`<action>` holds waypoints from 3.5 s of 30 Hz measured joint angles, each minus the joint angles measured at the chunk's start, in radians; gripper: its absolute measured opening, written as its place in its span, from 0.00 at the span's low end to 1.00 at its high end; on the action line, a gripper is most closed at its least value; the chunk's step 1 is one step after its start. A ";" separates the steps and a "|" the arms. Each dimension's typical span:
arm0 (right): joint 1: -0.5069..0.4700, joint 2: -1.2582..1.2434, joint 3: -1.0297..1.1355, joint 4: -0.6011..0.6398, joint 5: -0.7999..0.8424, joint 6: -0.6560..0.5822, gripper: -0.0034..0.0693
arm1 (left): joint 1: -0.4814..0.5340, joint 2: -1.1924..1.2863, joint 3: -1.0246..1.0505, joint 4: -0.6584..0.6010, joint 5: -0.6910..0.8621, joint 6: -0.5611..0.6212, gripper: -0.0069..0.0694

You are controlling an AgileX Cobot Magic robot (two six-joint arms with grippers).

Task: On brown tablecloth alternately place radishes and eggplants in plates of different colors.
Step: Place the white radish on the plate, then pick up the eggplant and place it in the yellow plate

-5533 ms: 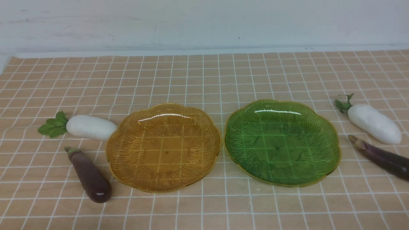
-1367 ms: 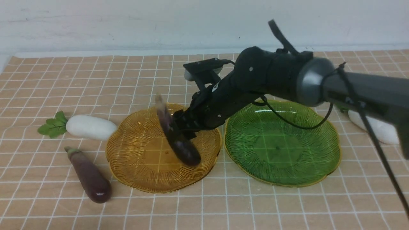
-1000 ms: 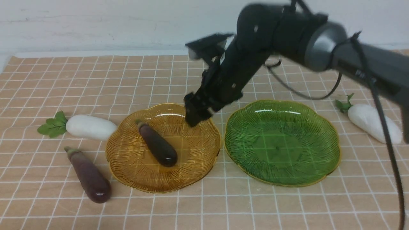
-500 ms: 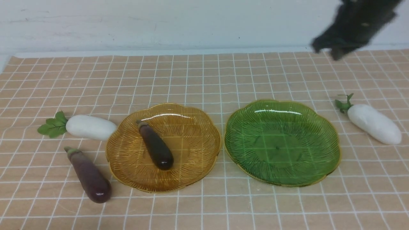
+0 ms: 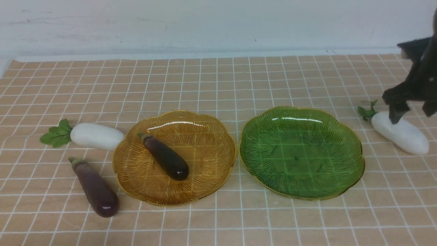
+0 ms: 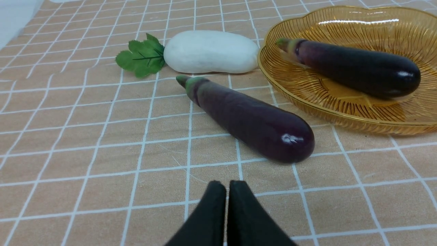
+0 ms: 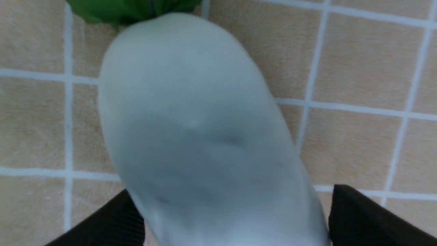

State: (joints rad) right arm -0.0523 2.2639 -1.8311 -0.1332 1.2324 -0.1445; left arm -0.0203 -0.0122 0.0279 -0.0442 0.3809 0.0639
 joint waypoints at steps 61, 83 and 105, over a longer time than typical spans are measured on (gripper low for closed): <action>0.367 -0.704 0.452 0.189 -0.001 0.127 0.34 | 0.000 0.000 0.000 -0.568 -0.013 -0.074 0.09; 0.367 -1.353 0.927 0.204 0.011 0.105 0.03 | 0.000 0.409 -0.229 -1.152 -0.053 0.264 0.09; 0.367 -1.353 0.927 0.205 0.009 0.099 0.03 | 0.000 1.430 -0.958 0.008 0.377 -0.493 0.67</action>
State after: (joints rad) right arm 0.3145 0.9109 -0.9041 0.0713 1.2417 -0.0460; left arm -0.0203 1.4176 -0.9302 -0.0358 0.7577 -0.4295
